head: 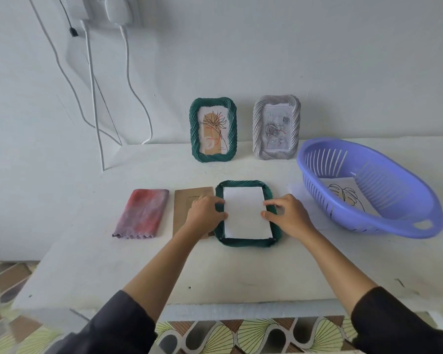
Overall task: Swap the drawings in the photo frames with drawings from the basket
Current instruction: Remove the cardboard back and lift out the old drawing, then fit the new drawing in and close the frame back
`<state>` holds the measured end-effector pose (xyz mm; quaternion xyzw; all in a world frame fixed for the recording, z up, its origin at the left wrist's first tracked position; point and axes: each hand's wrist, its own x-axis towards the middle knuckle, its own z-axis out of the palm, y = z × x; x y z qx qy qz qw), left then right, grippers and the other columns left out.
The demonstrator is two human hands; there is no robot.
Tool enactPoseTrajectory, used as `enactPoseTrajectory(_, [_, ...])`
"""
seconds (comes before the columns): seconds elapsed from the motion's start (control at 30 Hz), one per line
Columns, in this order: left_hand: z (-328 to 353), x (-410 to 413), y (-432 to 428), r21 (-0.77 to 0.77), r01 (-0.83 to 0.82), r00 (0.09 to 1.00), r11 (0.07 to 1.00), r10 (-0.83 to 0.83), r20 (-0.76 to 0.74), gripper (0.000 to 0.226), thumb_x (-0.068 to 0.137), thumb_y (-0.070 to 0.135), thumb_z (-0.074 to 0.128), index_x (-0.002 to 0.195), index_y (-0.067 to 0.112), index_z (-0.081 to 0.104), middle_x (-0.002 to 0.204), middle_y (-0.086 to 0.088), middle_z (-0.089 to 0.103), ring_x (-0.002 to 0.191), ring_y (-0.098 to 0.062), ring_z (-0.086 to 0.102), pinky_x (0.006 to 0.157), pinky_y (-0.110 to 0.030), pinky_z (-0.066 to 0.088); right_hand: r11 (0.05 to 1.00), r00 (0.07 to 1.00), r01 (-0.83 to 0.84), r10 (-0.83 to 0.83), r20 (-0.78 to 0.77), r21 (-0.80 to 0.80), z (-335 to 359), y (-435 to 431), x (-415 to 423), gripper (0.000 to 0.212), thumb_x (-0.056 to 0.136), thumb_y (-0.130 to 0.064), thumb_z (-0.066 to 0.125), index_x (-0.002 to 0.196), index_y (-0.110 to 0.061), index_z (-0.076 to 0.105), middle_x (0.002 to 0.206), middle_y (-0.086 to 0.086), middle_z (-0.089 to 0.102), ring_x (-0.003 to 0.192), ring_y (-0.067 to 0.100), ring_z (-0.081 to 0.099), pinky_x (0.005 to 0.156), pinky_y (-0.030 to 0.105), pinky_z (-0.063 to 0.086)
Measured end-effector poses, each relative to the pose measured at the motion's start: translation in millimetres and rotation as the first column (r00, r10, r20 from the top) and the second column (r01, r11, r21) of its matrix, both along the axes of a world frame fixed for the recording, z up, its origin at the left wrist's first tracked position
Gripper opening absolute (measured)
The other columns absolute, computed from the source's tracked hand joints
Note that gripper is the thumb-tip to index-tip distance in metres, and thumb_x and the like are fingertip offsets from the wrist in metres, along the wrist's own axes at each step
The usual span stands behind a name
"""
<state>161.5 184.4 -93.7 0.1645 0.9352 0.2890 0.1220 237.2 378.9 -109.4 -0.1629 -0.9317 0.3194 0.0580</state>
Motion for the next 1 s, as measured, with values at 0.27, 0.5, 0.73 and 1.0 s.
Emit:
enactPoseTrajectory(0.27, [5,2,-5,0.071,-0.22,0.97,0.973,0.226,-0.092,0.034,0.086,0.022,0.054,0.12,0.016,0.059,0.126,-0.015,0.054,0.118,-0.033,0.045,0.101,-0.041,0.039,1.0,0.999,-0.012,0.012,-0.047,0.007,-8,1,-2,0.033,0.079,-0.044,0.065,0.111,-0.034,0.065,0.108,0.003,0.054,0.101,0.02,0.053,0.077,0.029,0.034])
enactPoseTrajectory(0.5, [10,1,-22,-0.25,-0.414,0.9,0.875,0.435,0.035,0.07,0.09,0.039,0.05,0.142,0.004,0.018,0.141,-0.022,0.028,0.13,-0.037,0.027,0.103,-0.04,0.033,0.999,0.999,-0.049,0.049,-0.018,0.014,-10,4,-1,0.038,0.078,-0.046,0.066,0.115,-0.037,0.062,0.113,0.002,0.05,0.11,0.02,0.049,0.091,0.035,0.038])
enactPoseTrajectory(0.73, [11,-3,-20,-0.268,-0.433,0.89,0.86,0.455,0.022,0.066,0.089,0.026,0.058,0.14,0.007,0.02,0.138,-0.021,0.032,0.127,-0.035,0.033,0.098,-0.041,0.039,0.999,0.999,-0.047,0.047,-0.013,-0.016,-10,5,-2,0.038,0.079,-0.043,0.065,0.116,-0.036,0.061,0.115,0.001,0.049,0.112,0.02,0.048,0.093,0.035,0.037])
enactPoseTrajectory(1.0, [12,-17,-37,-0.118,-0.443,0.891,0.888,0.451,0.05,0.069,0.073,0.038,0.076,0.128,0.013,0.043,0.129,-0.013,0.05,0.12,-0.031,0.045,0.097,-0.042,0.042,0.997,0.998,-0.061,0.06,-0.012,-0.056,-7,7,-1,0.041,0.079,-0.045,0.065,0.118,-0.037,0.06,0.119,0.002,0.05,0.114,0.019,0.048,0.096,0.036,0.038])
